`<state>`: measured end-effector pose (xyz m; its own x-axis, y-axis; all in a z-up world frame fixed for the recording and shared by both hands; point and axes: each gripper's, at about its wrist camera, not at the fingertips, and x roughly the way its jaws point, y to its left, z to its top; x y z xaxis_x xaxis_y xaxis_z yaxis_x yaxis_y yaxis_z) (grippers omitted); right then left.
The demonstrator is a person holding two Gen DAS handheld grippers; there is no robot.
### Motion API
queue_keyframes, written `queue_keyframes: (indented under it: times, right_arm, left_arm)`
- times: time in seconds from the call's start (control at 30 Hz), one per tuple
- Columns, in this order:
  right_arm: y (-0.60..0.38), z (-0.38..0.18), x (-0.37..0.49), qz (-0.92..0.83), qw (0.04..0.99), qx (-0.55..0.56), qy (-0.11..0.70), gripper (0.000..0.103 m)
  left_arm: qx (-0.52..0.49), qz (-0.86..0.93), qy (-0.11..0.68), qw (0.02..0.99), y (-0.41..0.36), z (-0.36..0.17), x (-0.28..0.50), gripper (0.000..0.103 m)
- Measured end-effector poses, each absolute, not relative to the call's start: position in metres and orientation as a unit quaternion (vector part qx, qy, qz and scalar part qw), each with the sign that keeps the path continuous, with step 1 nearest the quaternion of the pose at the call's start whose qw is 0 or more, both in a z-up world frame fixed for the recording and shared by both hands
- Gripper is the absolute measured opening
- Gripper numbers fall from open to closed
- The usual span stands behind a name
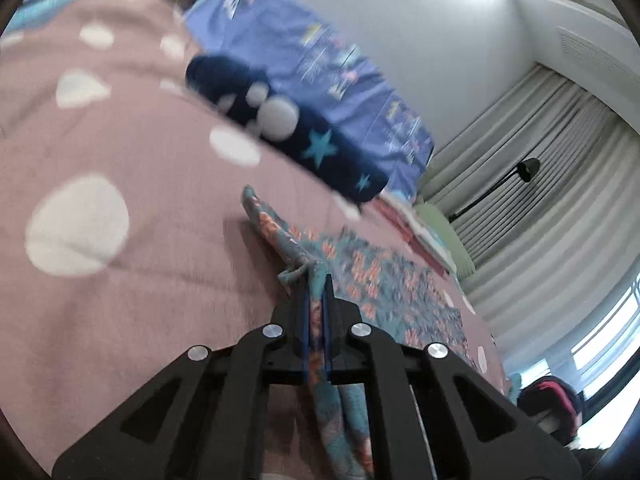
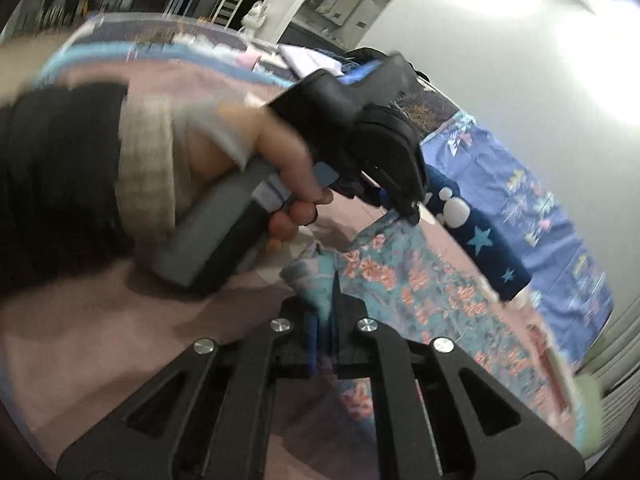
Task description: Fold small clothes
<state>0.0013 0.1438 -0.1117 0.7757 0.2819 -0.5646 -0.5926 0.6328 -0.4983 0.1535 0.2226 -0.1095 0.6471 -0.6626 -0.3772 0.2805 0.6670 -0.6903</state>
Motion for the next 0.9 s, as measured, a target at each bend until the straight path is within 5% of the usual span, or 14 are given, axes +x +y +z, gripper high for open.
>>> queue_keyframes:
  times: [0.27,0.37,0.43,0.47,0.5,0.53,0.9]
  right_arm:
    - [0.146,-0.131,-0.001,0.261,0.855,-0.369,0.254,0.005]
    - [0.141,-0.131,0.003,0.267,0.856,-0.355,0.267,0.005]
    - [0.141,-0.131,0.003,0.266,0.855,-0.357,0.266,0.005]
    - [0.142,-0.132,0.003,0.265,0.855,-0.359,0.265,0.005]
    - [0.142,-0.132,0.004,0.264,0.854,-0.362,0.265,0.005]
    - [0.142,-0.133,0.004,0.264,0.853,-0.364,0.266,0.005]
    - [0.143,-0.132,0.002,0.261,0.857,-0.358,0.263,0.005]
  left_arm:
    - [-0.377,-0.237,0.308,0.841,0.262,-0.132,0.149,0.003]
    - [-0.353,-0.250,0.321,0.843,0.256,-0.126,0.139,0.045]
    - [-0.333,-0.264,0.335,0.841,0.246,-0.125,0.135,0.046]
    - [-0.323,-0.269,0.344,0.839,0.244,-0.126,0.133,0.043]
    - [-0.311,-0.275,0.355,0.837,0.238,-0.128,0.134,0.013]
    - [-0.302,-0.277,0.369,0.834,0.233,-0.130,0.137,0.002]
    - [-0.311,-0.236,0.355,0.849,0.247,-0.134,0.146,0.001]
